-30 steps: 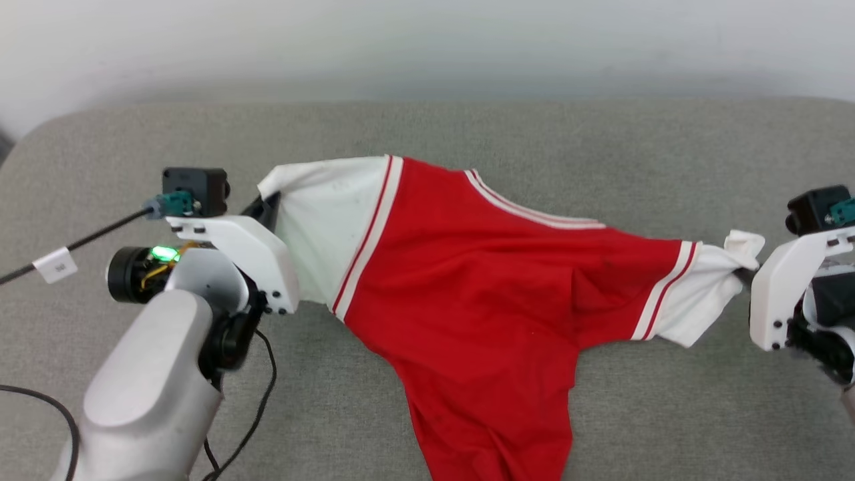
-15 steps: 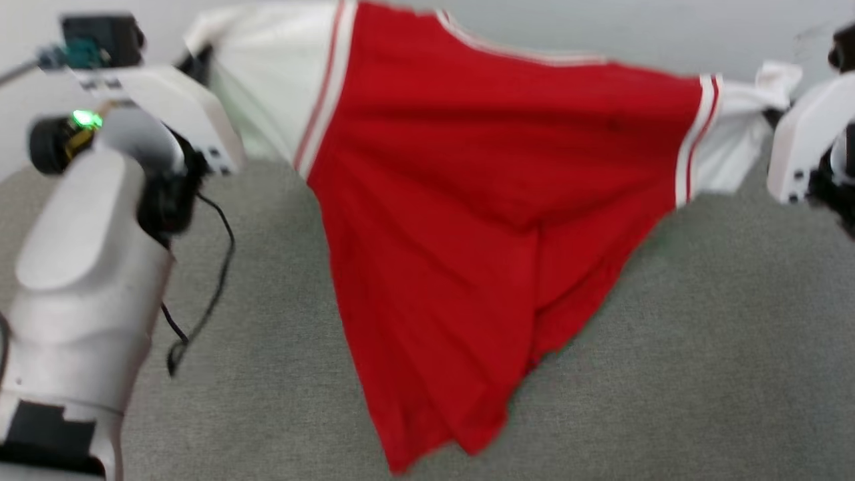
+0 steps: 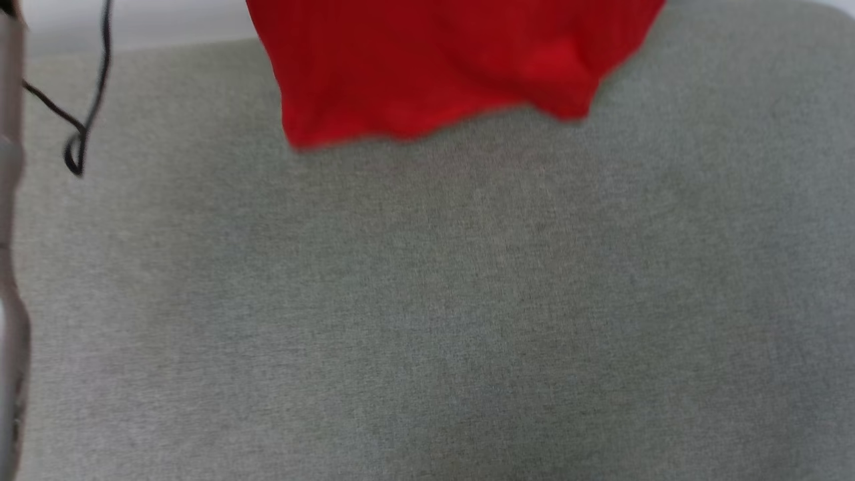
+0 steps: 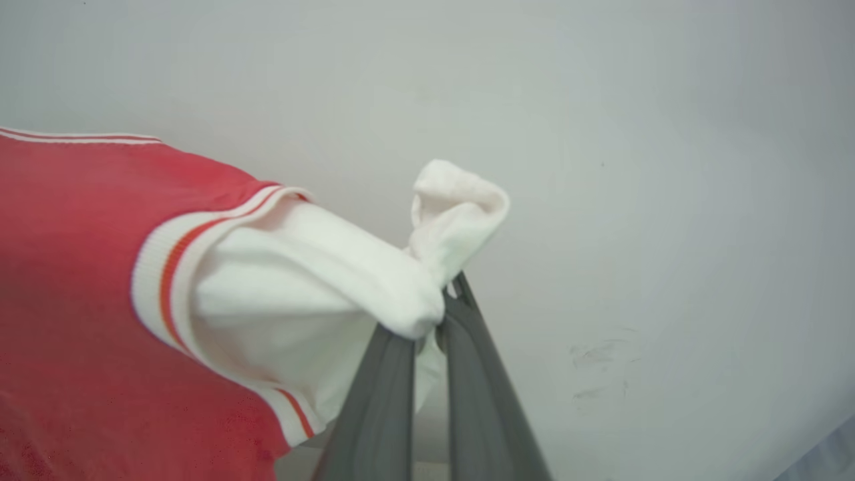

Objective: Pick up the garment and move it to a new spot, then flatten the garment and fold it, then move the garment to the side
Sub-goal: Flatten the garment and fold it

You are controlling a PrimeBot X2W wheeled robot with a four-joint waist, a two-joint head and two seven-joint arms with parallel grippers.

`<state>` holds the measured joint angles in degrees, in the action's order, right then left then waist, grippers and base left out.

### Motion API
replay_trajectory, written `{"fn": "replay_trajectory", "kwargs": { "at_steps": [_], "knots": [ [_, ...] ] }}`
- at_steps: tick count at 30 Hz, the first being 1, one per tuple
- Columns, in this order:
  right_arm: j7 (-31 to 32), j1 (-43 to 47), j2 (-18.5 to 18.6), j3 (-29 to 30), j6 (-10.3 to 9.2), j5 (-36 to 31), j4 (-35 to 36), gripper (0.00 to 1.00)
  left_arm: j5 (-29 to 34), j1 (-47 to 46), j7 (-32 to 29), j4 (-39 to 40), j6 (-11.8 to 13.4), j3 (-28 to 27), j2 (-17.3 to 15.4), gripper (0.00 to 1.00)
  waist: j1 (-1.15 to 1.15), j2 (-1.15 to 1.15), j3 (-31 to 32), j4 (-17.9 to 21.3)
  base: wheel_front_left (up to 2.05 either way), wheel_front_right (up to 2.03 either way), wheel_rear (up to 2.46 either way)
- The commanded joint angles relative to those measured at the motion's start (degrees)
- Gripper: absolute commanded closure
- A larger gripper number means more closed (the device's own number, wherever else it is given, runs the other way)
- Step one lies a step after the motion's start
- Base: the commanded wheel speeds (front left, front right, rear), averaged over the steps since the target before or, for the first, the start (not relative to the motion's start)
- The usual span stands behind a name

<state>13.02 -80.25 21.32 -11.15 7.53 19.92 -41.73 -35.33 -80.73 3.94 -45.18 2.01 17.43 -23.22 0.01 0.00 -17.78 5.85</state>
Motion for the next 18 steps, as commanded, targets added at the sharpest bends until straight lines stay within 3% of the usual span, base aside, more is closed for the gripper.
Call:
{"fn": "replay_trajectory", "kwargs": {
  "at_steps": [1, 9, 18],
  "knots": [
    [-1.9, -2.6, -0.7, 0.3, -0.08, -0.4, -0.4, 1.0, 0.6, -2.4, 1.4, -0.5, -0.1, -0.4, -0.9, 1.0, -0.01, 0.0, -3.9, 1.2, 0.0, 0.0, 0.0],
    [-7.3, -10.9, -1.6, -1.4, -0.08, -0.8, -2.2, 1.0, 1.9, -10.9, 5.1, -1.6, -1.2, -0.1, -1.5, 1.0, -0.01, 0.0, -10.9, 1.9, 0.0, 0.0, 0.0],
    [-9.4, -12.4, -2.1, -5.1, -0.08, 1.9, -5.0, 1.0, 1.6, -11.6, 7.0, -3.3, -2.0, 0.5, -0.4, 1.0, -0.01, 0.0, -15.7, 1.5, 0.0, 0.0, 0.0]
  ]
}}
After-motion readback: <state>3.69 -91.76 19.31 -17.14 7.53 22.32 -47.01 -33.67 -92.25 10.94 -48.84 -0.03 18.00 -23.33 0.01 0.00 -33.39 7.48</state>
